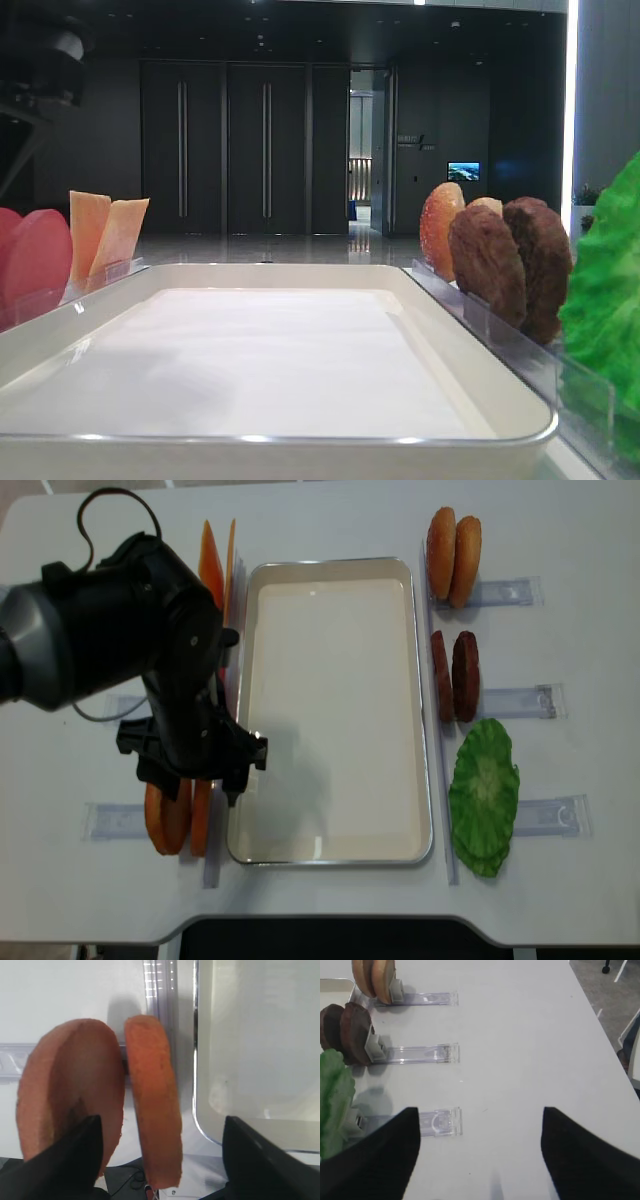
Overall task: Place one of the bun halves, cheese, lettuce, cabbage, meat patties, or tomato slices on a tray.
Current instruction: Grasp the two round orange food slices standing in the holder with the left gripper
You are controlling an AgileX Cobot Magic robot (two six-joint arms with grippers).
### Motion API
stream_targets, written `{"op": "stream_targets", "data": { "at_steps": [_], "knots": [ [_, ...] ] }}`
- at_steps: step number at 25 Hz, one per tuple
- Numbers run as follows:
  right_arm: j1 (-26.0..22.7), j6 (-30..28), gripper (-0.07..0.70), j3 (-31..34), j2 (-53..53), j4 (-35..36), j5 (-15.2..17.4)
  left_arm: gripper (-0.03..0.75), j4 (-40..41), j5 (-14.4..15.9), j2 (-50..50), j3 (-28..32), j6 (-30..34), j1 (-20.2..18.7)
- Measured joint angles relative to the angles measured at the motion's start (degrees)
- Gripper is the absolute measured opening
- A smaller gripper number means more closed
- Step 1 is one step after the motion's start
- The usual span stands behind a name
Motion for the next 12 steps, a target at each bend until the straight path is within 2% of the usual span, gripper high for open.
{"op": "stream_targets", "data": {
  "at_steps": [4,12],
  "knots": [
    [0.0,0.0,0.485,0.0,0.0,0.0,0.0,0.53,0.0,0.36,0.0,0.0,0.11,0.0],
    [0.0,0.0,0.485,0.0,0.0,0.0,0.0,0.309,0.18,2.97,0.0,0.0,0.3,0.0]
  ]
}}
